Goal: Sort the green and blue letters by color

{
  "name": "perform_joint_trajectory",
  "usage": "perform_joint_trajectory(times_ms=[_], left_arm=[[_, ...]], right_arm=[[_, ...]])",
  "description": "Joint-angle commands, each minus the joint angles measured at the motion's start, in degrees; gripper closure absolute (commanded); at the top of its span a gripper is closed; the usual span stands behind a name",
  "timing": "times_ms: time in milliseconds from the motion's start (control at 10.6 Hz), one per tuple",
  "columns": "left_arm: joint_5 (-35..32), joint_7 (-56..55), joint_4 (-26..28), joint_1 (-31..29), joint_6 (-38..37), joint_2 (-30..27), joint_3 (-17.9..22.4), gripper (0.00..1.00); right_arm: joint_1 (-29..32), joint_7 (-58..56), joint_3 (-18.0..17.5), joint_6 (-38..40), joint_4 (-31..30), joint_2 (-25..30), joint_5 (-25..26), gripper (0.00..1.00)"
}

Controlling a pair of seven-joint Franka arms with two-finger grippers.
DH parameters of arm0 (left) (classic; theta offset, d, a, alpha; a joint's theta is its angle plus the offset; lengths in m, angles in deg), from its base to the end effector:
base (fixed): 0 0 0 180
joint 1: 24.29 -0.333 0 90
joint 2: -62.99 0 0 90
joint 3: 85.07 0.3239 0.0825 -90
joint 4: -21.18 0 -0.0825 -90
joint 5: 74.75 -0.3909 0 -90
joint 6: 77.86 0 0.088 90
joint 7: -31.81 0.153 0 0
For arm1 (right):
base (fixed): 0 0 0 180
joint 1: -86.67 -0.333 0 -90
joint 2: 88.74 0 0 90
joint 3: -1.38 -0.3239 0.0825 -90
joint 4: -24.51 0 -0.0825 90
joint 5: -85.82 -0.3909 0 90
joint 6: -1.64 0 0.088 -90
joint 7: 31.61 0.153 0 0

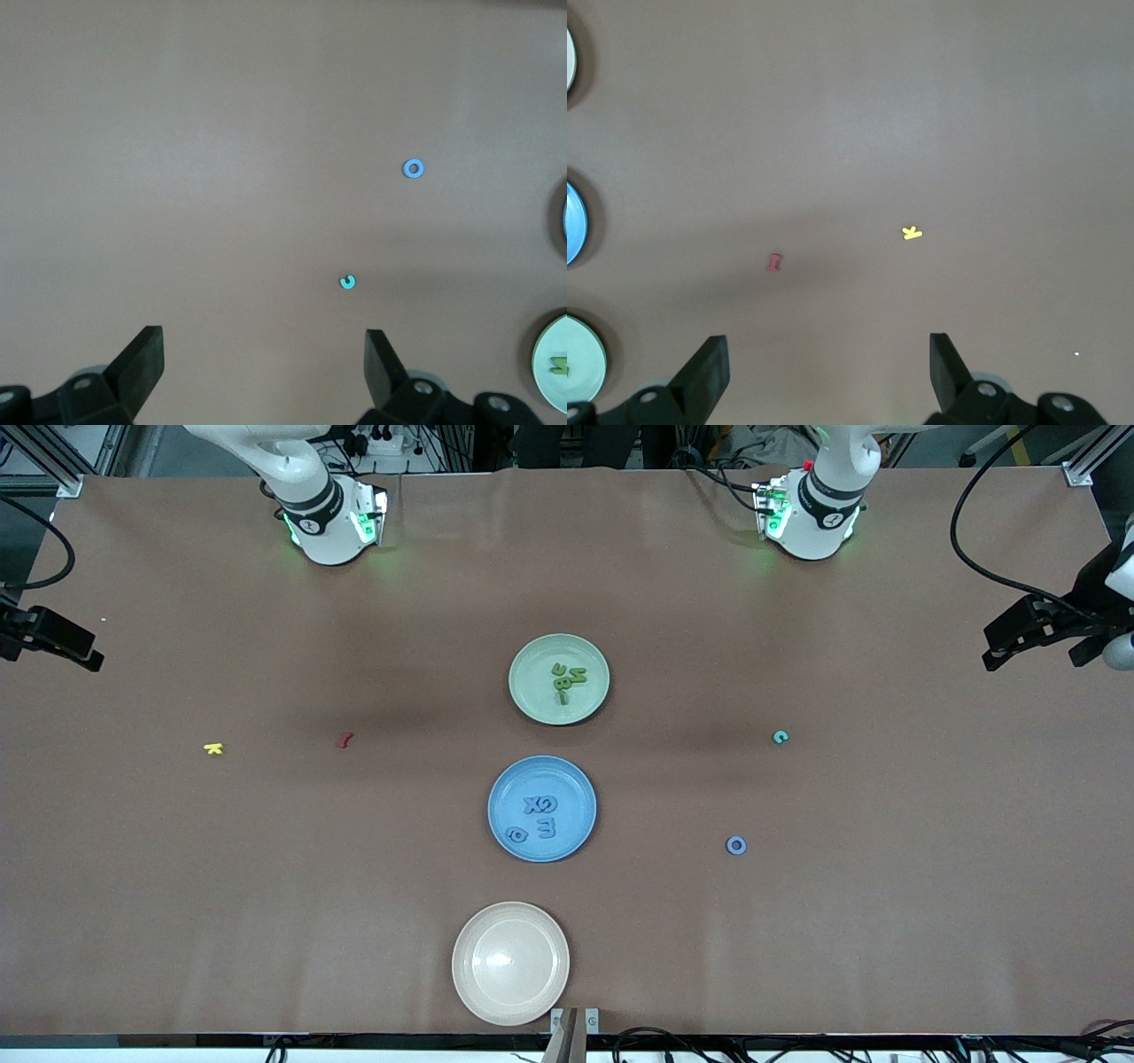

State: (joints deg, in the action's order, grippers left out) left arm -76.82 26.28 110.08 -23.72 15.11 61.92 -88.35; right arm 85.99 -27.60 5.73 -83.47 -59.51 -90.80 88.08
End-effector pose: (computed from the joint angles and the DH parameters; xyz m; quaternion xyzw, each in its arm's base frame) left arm 0.5644 -0.0329 0.6112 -0.9987 -0.0145 -0.0462 0.0149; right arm 0.5623 -0.0416 0.6085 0.9974 -0.0685 -0.0083 0.0211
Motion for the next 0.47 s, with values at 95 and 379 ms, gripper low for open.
perform_joint_trajectory(times_ms=[95,379], left_arm=[[4.26,1.67,-1.8,0.57,-1.65,0.72,0.74,0.0],[4.35,1.67,-1.8,0.56,-2.44,0.63,0.74,0.0]], right_arm=[[1.99,-0.41,-0.83,-1.11,-0.26,0.21,-0.49,0.0],[1.82,-0.41,-0.92,-1.12,-0.26,0.13,-0.49,0.0]])
